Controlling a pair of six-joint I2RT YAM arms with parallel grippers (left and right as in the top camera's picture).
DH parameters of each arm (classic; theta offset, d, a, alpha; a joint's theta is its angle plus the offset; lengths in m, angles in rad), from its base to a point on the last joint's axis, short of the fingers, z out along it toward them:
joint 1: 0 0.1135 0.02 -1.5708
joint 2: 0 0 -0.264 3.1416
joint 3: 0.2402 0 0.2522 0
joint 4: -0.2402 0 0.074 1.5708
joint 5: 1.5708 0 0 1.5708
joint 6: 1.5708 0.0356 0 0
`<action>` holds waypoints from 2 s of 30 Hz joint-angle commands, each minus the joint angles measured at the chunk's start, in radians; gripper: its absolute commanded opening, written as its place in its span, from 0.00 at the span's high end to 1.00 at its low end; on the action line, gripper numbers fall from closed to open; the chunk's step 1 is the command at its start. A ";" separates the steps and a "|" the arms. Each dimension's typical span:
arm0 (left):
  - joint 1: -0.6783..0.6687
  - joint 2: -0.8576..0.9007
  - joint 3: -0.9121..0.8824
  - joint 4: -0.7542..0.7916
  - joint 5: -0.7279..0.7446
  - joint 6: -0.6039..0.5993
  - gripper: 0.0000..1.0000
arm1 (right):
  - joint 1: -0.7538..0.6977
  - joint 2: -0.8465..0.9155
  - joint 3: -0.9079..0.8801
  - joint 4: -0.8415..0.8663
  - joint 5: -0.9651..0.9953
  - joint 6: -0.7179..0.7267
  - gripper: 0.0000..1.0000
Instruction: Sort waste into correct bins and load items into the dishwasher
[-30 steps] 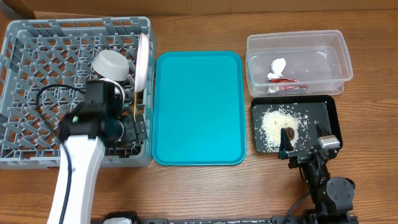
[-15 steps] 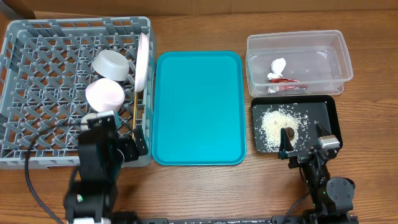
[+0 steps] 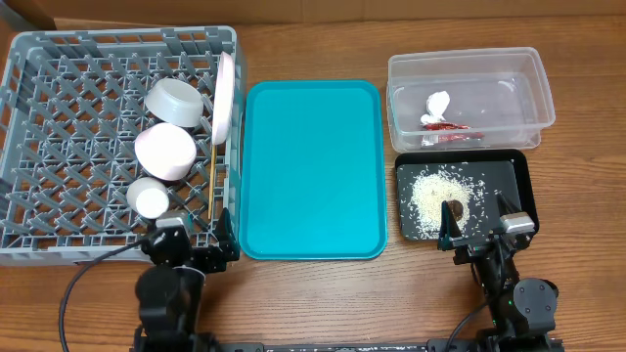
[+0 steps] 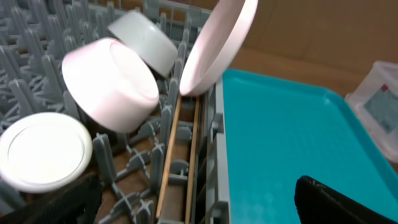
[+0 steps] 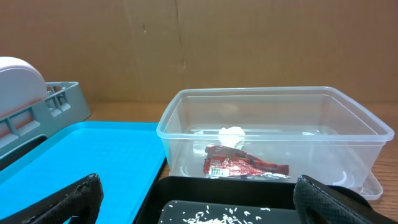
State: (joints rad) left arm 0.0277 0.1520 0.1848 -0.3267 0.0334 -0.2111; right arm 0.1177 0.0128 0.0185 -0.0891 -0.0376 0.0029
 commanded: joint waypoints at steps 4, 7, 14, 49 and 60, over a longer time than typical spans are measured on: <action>-0.002 -0.123 -0.119 0.119 0.012 -0.008 0.00 | -0.001 -0.010 -0.011 0.008 -0.001 -0.003 0.00; -0.002 -0.150 -0.160 0.230 0.008 -0.005 0.00 | -0.001 -0.010 -0.011 0.008 -0.001 -0.003 0.00; -0.002 -0.150 -0.180 0.378 0.039 0.149 0.00 | -0.001 -0.010 -0.011 0.008 -0.001 -0.003 0.00; -0.002 -0.148 -0.180 0.255 0.042 0.148 0.00 | -0.001 -0.010 -0.011 0.008 -0.001 -0.003 0.00; -0.002 -0.148 -0.180 0.255 0.042 0.148 0.00 | -0.001 -0.010 -0.011 0.008 -0.001 -0.003 0.00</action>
State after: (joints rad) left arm 0.0277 0.0132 0.0082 -0.0700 0.0643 -0.0929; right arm 0.1177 0.0128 0.0185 -0.0891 -0.0372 0.0029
